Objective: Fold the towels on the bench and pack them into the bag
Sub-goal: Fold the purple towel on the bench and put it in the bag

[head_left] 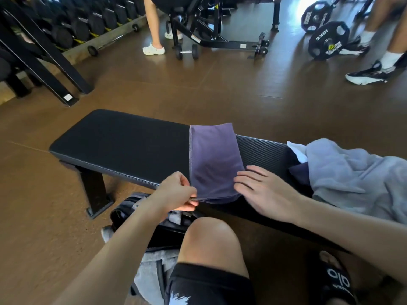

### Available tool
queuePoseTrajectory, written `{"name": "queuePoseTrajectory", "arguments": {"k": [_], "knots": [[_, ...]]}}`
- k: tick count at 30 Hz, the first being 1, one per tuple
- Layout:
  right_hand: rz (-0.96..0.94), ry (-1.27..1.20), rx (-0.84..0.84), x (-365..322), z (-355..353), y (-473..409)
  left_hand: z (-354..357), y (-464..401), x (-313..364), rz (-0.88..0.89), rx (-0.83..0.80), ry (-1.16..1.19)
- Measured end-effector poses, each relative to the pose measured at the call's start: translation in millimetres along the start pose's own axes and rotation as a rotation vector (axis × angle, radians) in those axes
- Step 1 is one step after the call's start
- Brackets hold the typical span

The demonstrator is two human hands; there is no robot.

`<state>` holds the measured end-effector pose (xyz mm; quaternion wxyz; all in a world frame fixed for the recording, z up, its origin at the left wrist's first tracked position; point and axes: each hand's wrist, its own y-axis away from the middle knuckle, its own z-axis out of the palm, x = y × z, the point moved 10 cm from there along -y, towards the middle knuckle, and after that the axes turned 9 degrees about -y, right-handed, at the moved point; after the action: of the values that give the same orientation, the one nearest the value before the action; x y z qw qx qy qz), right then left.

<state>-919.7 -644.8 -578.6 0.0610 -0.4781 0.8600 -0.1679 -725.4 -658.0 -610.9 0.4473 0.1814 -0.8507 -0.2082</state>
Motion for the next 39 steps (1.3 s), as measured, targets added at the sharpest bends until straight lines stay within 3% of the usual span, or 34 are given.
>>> {"name": "queuePoseTrajectory", "arguments": {"k": [3,7,10,16,24,29,32,39], "knots": [[0.046,0.013,-0.051,22,-4,18,31,4,14,0.011,-0.140,0.070],[0.131,-0.013,-0.071,36,0,40,54,6,25,0.031,-0.215,-0.025],[0.195,-0.097,-0.098,31,7,41,55,5,26,0.062,-0.208,-0.141],[0.147,-0.204,-0.129,15,19,31,45,6,14,0.133,-0.138,-0.246],[0.237,-0.349,-0.008,32,6,19,48,12,19,0.459,-0.018,-0.635],[0.299,-0.432,-0.015,40,3,17,55,19,40,0.754,0.285,-1.077],[0.340,-0.452,-0.003,47,1,16,69,26,49,0.894,0.380,-1.292],[0.190,-0.417,-0.083,33,3,17,90,45,58,1.217,0.389,-1.330]]}}
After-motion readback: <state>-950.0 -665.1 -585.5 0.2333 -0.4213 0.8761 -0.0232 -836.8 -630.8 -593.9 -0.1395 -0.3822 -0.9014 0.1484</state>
